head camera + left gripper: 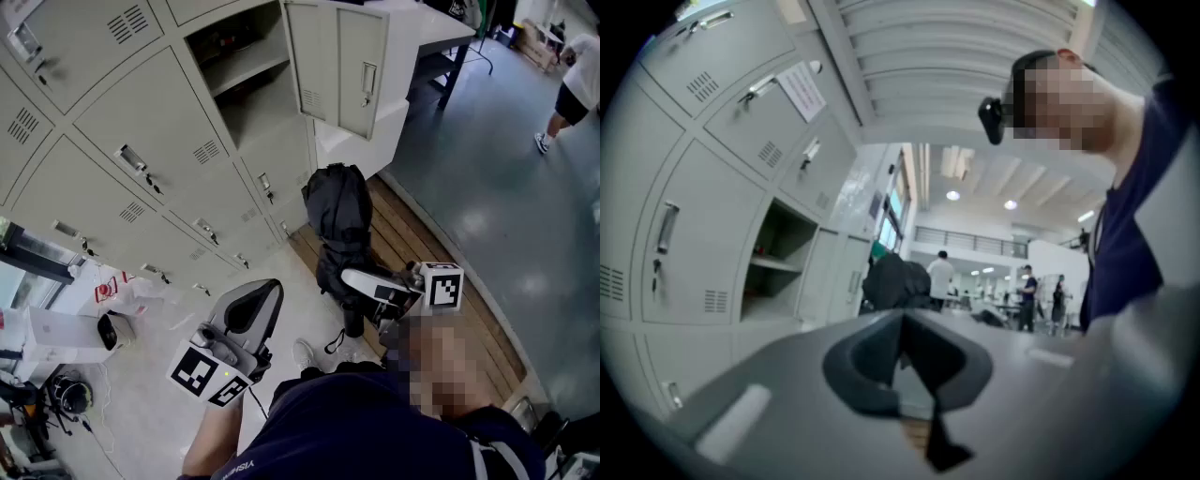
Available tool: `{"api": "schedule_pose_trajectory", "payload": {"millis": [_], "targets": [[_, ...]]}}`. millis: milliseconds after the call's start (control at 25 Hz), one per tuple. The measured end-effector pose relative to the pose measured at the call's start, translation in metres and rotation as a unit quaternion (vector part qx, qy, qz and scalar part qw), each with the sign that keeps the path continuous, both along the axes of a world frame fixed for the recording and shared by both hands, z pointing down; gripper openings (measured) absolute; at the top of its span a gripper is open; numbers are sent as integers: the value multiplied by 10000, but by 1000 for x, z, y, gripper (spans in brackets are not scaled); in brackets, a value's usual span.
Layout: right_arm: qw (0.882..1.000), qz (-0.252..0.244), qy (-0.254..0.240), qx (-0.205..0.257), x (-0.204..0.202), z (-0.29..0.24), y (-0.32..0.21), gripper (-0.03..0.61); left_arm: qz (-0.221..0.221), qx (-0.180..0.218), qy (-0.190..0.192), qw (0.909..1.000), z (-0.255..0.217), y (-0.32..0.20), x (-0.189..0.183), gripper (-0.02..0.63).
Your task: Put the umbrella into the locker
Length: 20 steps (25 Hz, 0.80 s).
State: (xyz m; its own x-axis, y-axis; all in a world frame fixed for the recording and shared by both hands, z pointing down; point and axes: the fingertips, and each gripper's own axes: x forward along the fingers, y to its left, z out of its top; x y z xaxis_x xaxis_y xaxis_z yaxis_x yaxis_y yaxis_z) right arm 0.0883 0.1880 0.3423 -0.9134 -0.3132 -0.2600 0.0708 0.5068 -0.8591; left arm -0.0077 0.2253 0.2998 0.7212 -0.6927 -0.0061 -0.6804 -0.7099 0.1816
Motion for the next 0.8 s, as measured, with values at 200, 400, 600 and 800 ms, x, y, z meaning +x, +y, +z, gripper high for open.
{"api": "schedule_pose_trajectory", "payload": {"millis": [200,400,600,800], "targets": [[10000,-2,-3,36,7,-2,2,210,14,38,16,10000,-2,2,7,3],[10000,-15,40,16,16,1,6,210,-6,20,21,10000,0,6,16,3],[9995,-37,288,-80,25,12,7,210,-37,1,2,10000,3,10,26,3],[9990,-76,438,-23,39,17,11,210,-59,-63,-21,10000,8,13,40,3]]}}
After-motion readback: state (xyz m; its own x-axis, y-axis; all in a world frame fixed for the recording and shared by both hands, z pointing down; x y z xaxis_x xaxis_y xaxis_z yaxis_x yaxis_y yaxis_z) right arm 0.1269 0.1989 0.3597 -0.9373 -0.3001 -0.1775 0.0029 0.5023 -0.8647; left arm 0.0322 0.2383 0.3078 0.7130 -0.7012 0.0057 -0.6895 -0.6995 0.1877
